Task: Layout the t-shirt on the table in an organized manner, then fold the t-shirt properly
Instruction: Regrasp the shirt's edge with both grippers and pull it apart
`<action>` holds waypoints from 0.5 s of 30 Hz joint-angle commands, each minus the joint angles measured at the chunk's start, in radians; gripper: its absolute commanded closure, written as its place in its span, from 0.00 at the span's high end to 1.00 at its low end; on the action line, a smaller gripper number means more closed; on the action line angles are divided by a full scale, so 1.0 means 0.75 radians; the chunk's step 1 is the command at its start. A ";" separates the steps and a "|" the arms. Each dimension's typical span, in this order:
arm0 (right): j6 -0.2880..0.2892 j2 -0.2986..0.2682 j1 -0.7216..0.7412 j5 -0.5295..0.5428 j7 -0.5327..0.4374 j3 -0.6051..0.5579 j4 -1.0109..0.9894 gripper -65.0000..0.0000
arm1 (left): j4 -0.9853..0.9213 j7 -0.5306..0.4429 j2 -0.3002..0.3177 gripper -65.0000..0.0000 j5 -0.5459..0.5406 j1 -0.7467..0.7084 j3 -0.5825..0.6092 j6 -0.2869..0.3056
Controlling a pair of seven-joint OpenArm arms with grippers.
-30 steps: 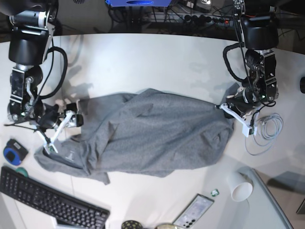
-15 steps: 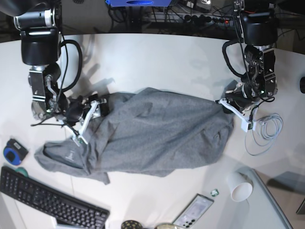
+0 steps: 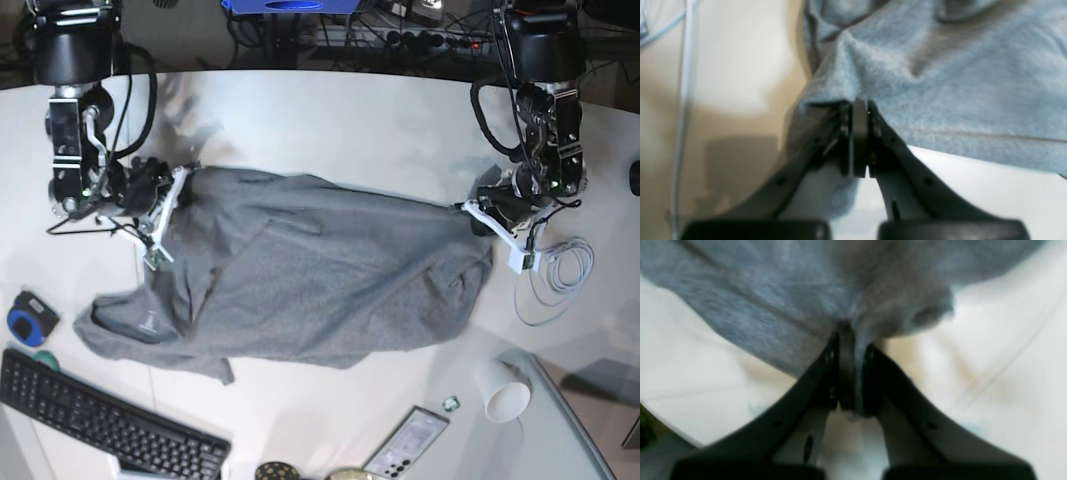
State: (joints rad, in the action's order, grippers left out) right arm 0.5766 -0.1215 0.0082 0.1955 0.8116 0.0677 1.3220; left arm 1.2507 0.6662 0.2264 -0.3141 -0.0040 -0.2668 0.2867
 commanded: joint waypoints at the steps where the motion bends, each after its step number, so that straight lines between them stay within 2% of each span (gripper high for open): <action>1: 0.003 -0.007 0.013 0.019 -0.007 0.005 0.090 0.00 | 0.058 -0.020 0.014 0.00 -0.004 0.002 -0.003 -0.003; 6: 0.003 -0.007 -0.077 0.019 0.089 0.005 0.298 0.00 | 0.158 -0.020 0.010 0.00 -0.014 -0.090 -0.003 -0.003; 10: 0.003 -0.007 -0.118 0.019 0.130 0.011 0.335 0.00 | 0.160 -0.024 0.010 0.00 -0.014 -0.149 -0.003 -0.003; 15: 0.003 0.001 -0.184 0.019 0.130 0.136 0.343 0.00 | 0.164 -0.026 -0.014 0.00 -0.004 -0.198 -0.003 -0.003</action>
State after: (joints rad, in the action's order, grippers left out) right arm 0.5770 -0.1120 -0.1390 0.2096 0.9176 0.1642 1.5616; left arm 1.3540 0.6655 0.2024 -0.3145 -0.1593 -0.2657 0.2874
